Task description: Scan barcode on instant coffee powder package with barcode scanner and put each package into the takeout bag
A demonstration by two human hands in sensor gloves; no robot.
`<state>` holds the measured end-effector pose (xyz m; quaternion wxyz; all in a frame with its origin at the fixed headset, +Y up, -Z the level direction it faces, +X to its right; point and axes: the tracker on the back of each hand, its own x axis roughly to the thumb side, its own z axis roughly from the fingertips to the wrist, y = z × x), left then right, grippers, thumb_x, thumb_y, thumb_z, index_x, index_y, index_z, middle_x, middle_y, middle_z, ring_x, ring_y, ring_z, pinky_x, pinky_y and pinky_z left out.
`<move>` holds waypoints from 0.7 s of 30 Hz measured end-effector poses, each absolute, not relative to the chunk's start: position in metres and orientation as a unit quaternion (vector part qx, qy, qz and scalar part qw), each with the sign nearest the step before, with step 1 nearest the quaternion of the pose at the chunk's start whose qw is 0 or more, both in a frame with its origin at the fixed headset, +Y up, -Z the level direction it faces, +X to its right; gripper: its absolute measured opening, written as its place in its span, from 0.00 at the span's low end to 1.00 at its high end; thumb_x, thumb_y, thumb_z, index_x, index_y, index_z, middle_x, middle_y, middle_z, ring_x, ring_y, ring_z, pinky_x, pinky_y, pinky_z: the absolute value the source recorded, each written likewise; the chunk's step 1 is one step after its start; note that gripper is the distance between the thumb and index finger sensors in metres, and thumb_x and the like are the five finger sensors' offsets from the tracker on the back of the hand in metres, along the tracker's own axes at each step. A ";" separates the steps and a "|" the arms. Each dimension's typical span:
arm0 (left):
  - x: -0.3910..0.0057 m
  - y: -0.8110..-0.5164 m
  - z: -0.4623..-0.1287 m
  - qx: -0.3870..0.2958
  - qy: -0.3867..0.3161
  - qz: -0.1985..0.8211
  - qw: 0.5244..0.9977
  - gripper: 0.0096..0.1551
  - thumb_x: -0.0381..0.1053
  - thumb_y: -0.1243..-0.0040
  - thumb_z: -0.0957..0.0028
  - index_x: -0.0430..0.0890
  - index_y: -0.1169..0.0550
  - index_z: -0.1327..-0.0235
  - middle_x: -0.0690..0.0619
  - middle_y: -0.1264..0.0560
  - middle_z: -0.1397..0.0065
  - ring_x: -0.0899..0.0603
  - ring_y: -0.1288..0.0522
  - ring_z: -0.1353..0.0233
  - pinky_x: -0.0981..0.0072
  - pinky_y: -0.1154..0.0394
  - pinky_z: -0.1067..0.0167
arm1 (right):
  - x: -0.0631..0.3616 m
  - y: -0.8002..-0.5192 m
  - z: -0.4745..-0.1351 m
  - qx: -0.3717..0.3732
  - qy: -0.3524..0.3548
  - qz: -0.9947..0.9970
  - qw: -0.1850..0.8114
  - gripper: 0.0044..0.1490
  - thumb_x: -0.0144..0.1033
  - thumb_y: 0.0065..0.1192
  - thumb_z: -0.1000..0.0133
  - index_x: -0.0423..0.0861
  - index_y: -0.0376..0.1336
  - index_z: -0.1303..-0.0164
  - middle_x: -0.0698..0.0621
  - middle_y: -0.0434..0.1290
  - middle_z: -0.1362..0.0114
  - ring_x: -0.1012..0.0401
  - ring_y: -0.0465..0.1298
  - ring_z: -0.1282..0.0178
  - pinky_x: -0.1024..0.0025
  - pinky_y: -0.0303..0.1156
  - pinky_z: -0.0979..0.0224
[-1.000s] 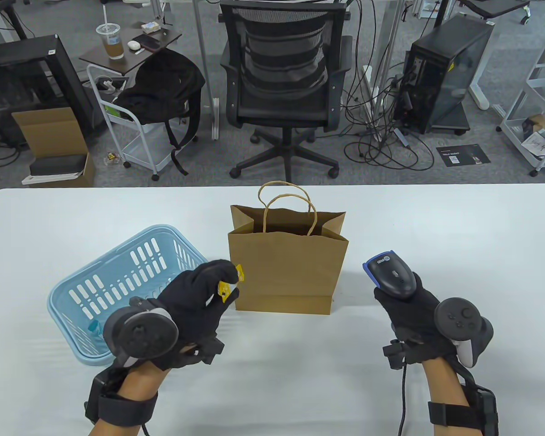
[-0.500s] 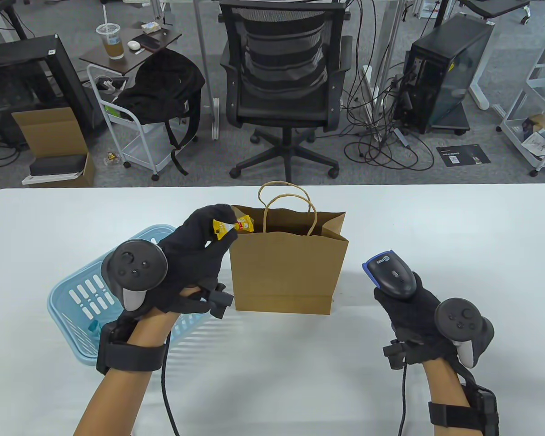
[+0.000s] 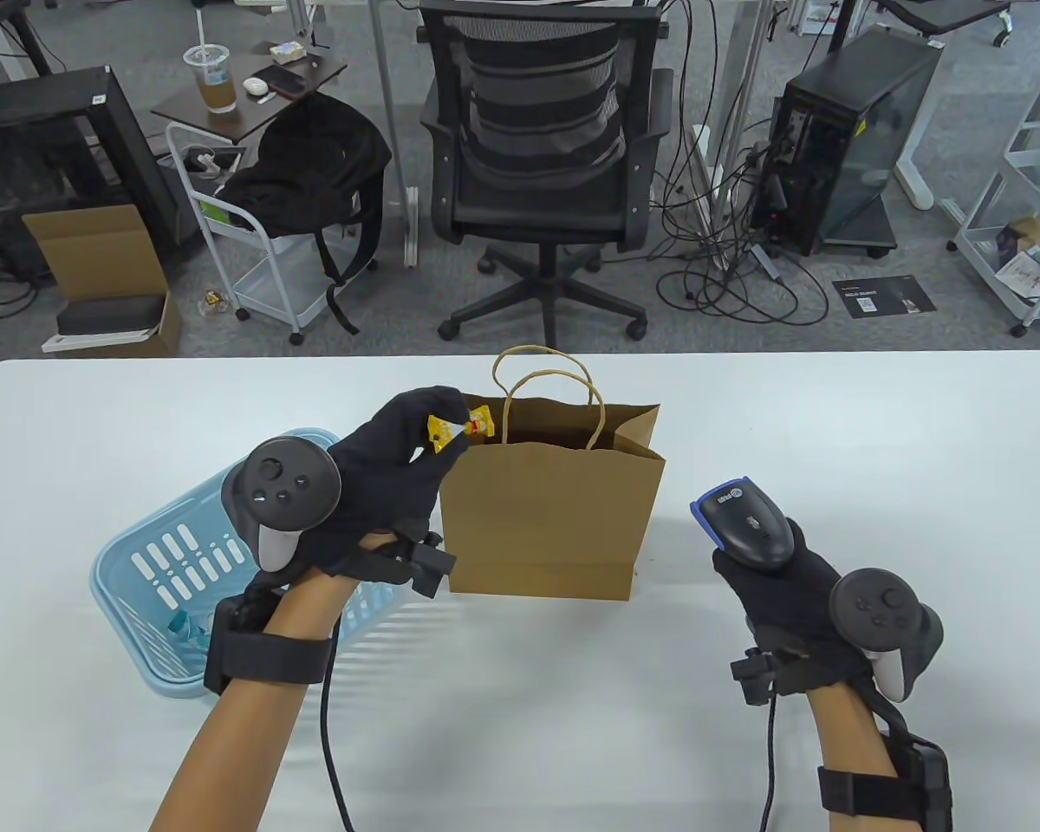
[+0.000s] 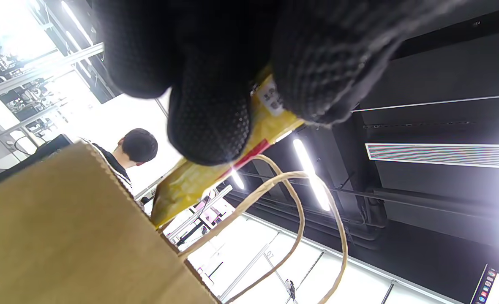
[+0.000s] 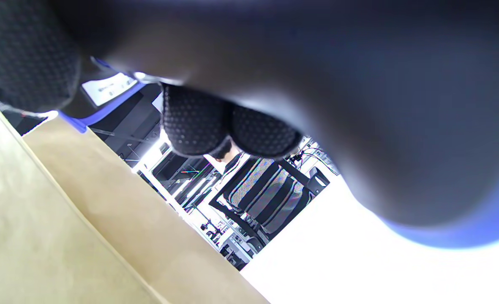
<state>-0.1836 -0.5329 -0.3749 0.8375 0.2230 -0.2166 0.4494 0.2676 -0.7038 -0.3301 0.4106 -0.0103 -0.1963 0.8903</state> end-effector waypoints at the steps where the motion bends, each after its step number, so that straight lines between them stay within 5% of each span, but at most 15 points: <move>1: -0.183 -0.534 -0.375 0.222 -0.216 0.450 0.838 0.28 0.57 0.32 0.56 0.59 0.24 0.39 0.61 0.22 0.33 0.52 0.12 0.42 0.58 0.22 0.31 | 0.268 -0.704 -0.330 -0.010 -0.195 0.891 0.410 0.41 0.64 0.75 0.51 0.49 0.66 0.36 0.56 0.86 0.51 0.57 0.87 0.50 0.57 0.79 0.40; 21: -0.175 -0.549 -0.390 0.201 -0.199 0.447 0.849 0.32 0.65 0.39 0.55 0.60 0.28 0.35 0.60 0.26 0.27 0.50 0.17 0.35 0.46 0.33 0.23 | 0.265 -0.705 -0.332 -0.004 -0.188 0.895 0.405 0.41 0.64 0.75 0.51 0.49 0.66 0.36 0.56 0.86 0.51 0.57 0.87 0.50 0.57 0.79 0.40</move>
